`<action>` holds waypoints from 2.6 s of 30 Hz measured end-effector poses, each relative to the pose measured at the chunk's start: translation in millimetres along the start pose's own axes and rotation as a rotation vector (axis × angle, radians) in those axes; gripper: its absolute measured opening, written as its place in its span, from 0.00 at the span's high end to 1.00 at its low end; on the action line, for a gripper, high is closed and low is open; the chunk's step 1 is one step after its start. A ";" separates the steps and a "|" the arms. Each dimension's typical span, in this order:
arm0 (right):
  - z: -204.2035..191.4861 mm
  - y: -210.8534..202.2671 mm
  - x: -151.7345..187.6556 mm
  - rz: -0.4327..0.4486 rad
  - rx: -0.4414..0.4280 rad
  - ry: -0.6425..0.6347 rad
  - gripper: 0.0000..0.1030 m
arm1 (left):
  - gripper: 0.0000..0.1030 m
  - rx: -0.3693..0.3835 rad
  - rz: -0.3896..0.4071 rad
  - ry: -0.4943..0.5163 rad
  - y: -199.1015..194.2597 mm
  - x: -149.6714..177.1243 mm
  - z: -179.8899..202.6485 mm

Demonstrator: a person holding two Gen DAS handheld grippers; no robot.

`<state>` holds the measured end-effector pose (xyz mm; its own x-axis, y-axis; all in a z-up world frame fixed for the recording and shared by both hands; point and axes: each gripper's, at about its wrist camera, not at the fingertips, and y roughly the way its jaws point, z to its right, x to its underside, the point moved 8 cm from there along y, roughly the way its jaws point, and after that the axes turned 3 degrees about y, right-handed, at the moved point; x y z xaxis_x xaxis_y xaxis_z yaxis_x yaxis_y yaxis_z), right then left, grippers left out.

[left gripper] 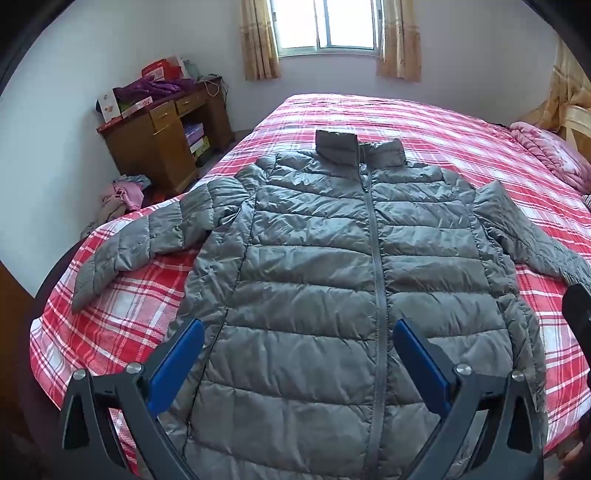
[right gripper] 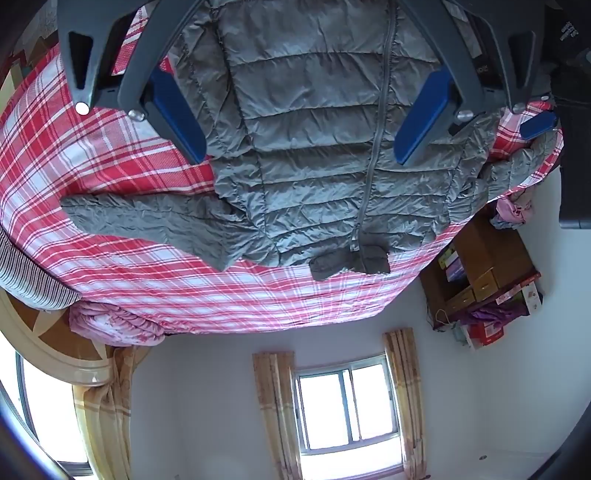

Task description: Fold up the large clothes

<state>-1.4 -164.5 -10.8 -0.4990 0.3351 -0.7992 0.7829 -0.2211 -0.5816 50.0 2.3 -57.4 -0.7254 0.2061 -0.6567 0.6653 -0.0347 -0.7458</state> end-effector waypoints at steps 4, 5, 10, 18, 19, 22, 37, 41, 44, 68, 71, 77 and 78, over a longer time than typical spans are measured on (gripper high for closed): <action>-1.4 -2.2 -0.6 0.004 0.001 0.000 0.00 | 0.01 0.004 -0.003 -0.012 -0.7 0.6 -2.8; -1.7 -2.2 -0.6 0.004 0.001 0.000 0.00 | 0.01 0.005 -0.003 -0.010 -1.2 0.6 -2.6; -1.1 -6.5 -0.3 0.004 0.000 -0.001 0.00 | 0.01 0.003 -0.001 0.002 -1.2 0.4 -0.2; -0.7 -8.2 0.1 0.002 0.002 0.001 0.00 | 0.01 0.000 -0.007 -0.001 -0.1 2.0 -0.6; -0.3 -7.2 -0.4 0.002 0.001 0.001 0.00 | 0.01 0.001 -0.008 -0.002 0.6 2.4 -0.9; -0.4 -6.7 0.1 0.003 0.002 0.000 0.00 | 0.01 0.000 -0.009 -0.002 1.2 2.5 -1.0; -0.7 -5.2 0.7 0.001 0.001 0.002 0.00 | 0.01 0.004 -0.009 0.000 1.6 3.1 -1.5; -0.4 -5.3 0.9 0.000 0.001 0.003 0.00 | 0.01 0.002 -0.009 0.002 1.8 3.0 -1.4; -0.9 -4.6 1.0 0.000 0.000 0.003 0.00 | 0.01 0.003 -0.009 0.000 1.8 3.0 -1.5; -1.3 -3.0 2.1 -0.007 0.001 0.009 0.00 | 0.01 0.004 -0.012 0.002 2.0 3.8 -1.7; -1.8 -1.1 4.5 -0.014 -0.001 0.013 0.00 | 0.01 0.003 -0.014 0.002 2.5 4.8 -4.9; -1.1 -0.6 7.9 -0.025 -0.002 0.019 0.00 | 0.01 0.005 -0.016 0.003 3.8 5.9 -6.9; -1.1 -0.5 7.8 -0.025 -0.001 0.019 0.00 | 0.01 0.005 -0.017 0.004 5.2 5.8 -7.0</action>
<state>-5.3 -160.7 -16.7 -0.5116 0.3580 -0.7811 0.7705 -0.2112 -0.6015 50.5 10.1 -64.3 -0.7358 0.2106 -0.6437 0.6522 -0.0356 -0.7572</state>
